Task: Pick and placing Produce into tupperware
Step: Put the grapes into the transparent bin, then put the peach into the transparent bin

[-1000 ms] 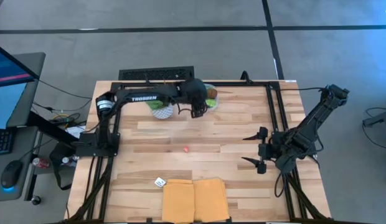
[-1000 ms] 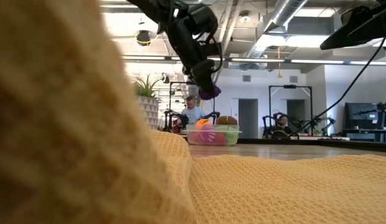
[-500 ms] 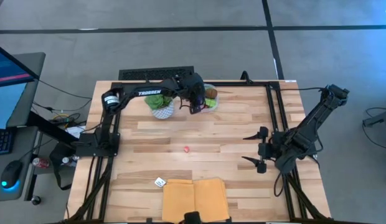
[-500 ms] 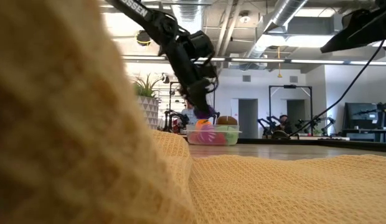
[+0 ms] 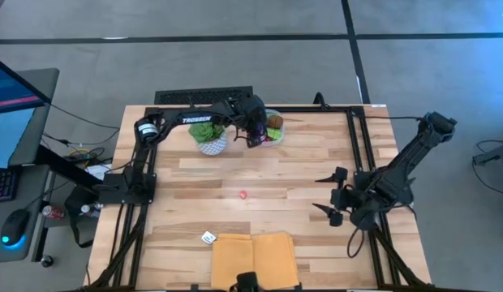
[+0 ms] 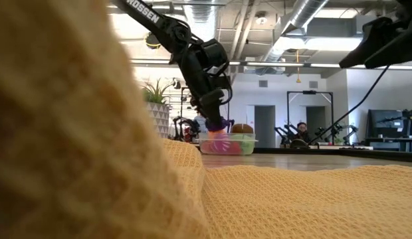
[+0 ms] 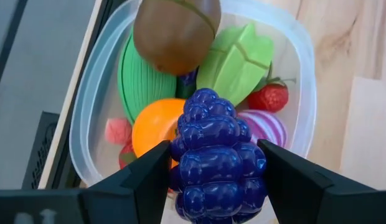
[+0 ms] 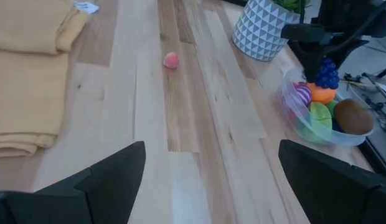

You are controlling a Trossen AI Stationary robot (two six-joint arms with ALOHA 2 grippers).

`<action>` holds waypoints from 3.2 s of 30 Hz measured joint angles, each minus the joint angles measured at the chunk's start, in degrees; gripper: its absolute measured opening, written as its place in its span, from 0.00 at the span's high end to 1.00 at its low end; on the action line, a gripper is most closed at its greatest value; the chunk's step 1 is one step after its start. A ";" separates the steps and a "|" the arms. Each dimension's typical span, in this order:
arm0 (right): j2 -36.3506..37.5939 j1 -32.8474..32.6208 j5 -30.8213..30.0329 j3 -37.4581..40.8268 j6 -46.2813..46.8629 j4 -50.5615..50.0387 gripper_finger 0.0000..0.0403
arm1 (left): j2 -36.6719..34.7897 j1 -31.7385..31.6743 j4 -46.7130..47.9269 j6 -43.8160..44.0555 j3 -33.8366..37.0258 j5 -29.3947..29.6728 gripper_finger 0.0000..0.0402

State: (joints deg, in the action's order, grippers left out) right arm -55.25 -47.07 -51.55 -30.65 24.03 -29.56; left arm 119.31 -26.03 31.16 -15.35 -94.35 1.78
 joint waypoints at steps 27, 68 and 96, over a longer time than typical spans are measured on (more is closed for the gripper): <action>-0.30 -0.07 0.04 0.00 0.66 0.02 0.03 | 0.00 -1.43 2.34 3.12 0.66 -3.01 0.36; -0.30 -0.04 0.04 0.00 1.07 -0.05 0.03 | -2.34 16.92 31.09 3.55 -12.07 5.63 0.22; -0.30 0.02 0.20 0.02 3.06 0.37 0.03 | -45.30 33.21 -29.32 22.05 52.58 16.08 0.23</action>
State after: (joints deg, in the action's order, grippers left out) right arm -55.55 -47.05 -51.35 -30.63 27.09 -29.19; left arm 74.00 7.18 1.84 6.69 -41.76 17.86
